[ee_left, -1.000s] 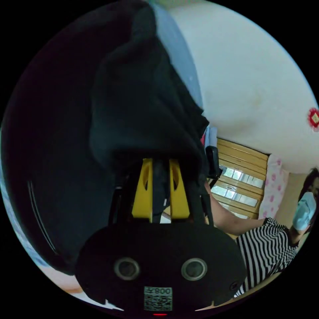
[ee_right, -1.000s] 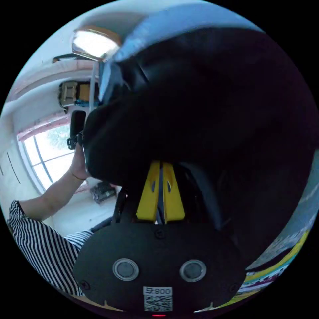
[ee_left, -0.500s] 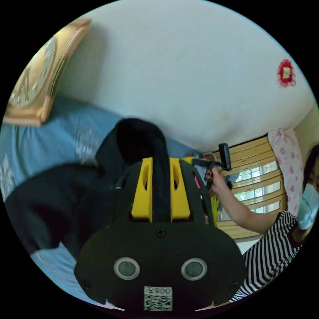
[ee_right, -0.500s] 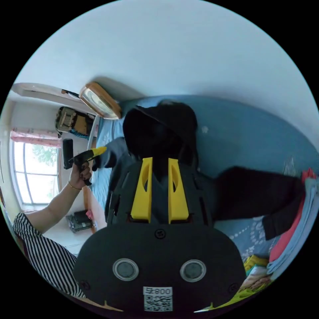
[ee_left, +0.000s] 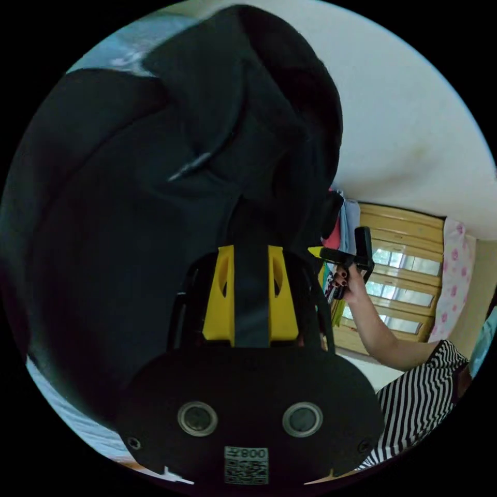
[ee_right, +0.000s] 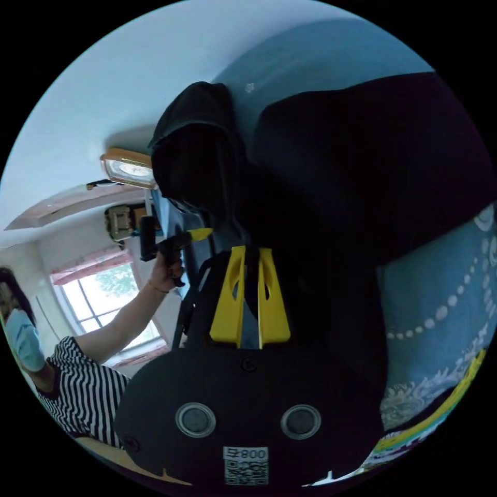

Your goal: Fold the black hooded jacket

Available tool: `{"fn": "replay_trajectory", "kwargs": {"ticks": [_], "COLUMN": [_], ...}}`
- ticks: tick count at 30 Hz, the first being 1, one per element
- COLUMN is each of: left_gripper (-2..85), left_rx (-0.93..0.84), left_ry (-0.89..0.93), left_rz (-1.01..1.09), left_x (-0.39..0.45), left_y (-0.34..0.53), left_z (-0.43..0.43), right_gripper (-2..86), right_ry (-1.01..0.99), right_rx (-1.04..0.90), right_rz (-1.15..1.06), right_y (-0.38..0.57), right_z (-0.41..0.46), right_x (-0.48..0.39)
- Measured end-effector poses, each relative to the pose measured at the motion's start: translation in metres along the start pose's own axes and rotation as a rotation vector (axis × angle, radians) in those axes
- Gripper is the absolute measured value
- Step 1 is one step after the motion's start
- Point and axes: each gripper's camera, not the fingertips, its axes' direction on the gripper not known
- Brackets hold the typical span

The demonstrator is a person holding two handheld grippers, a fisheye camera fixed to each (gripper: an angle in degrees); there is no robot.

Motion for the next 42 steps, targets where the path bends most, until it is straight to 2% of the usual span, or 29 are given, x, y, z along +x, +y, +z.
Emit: {"fn": "replay_trajectory", "kwargs": {"ticks": [2, 4, 8, 12, 14, 17, 22, 26, 28, 33, 36, 39, 42], "left_gripper": [8.0, 7.6, 7.6, 7.4, 7.4, 7.7, 8.0, 8.7, 9.0, 7.4, 4.4, 2.6, 1.3], "left_rx": [-0.056, -0.066, 0.045, 0.141, 0.171, 0.227, 0.235, 0.129, 0.074, -0.103, -0.072, -0.079, -0.065], "left_ry": [-0.014, -0.033, -0.033, 0.01, 0.059, 0.124, 0.138, -0.038, -0.132, -0.339, -0.448, -0.428, -0.374], "left_rz": [0.04, 0.049, 0.068, 0.084, 0.073, 0.047, 0.003, -0.078, -0.119, -0.121, -0.111, -0.115, -0.115], "left_x": [0.011, 0.019, 0.037, 0.042, 0.037, 0.026, 0.013, 0.002, 0.0, 0.007, 0.011, 0.007, 0.003], "left_y": [-0.021, -0.041, -0.081, -0.105, -0.105, -0.081, -0.003, 0.076, 0.103, 0.154, 0.164, 0.168, 0.177], "left_z": [0.021, 0.037, 0.047, 0.044, 0.045, 0.051, 0.072, 0.094, 0.105, 0.155, 0.173, 0.185, 0.193], "right_gripper": [3.7, 3.3, 2.9, 3.2, 3.6, 4.3, 5.9, 7.6, 8.4, 11.1, 11.6, 10.0, 4.0], "right_ry": [-0.092, -0.103, -0.225, -0.255, -0.243, -0.119, -0.099, 0.067, 0.076, 0.184, 0.237, 0.219, 0.209], "right_rx": [0.019, 0.015, 0.064, 0.165, 0.123, -0.006, 0.079, 0.213, 0.223, 0.088, 0.004, -0.107, -0.176], "right_rz": [-0.059, -0.103, -0.207, -0.237, -0.241, -0.215, -0.21, -0.288, -0.362, -0.525, -0.499, -0.459, -0.508], "right_y": [-0.016, -0.028, -0.047, -0.06, -0.075, -0.094, -0.088, -0.054, -0.043, -0.051, -0.082, -0.111, -0.115], "right_z": [-0.001, -0.004, -0.018, -0.029, -0.011, 0.021, 0.003, -0.018, -0.008, 0.056, 0.1, 0.141, 0.159], "right_x": [-0.016, -0.032, -0.065, -0.09, -0.1, -0.099, -0.09, -0.119, -0.144, -0.207, -0.217, -0.222, -0.234]}}
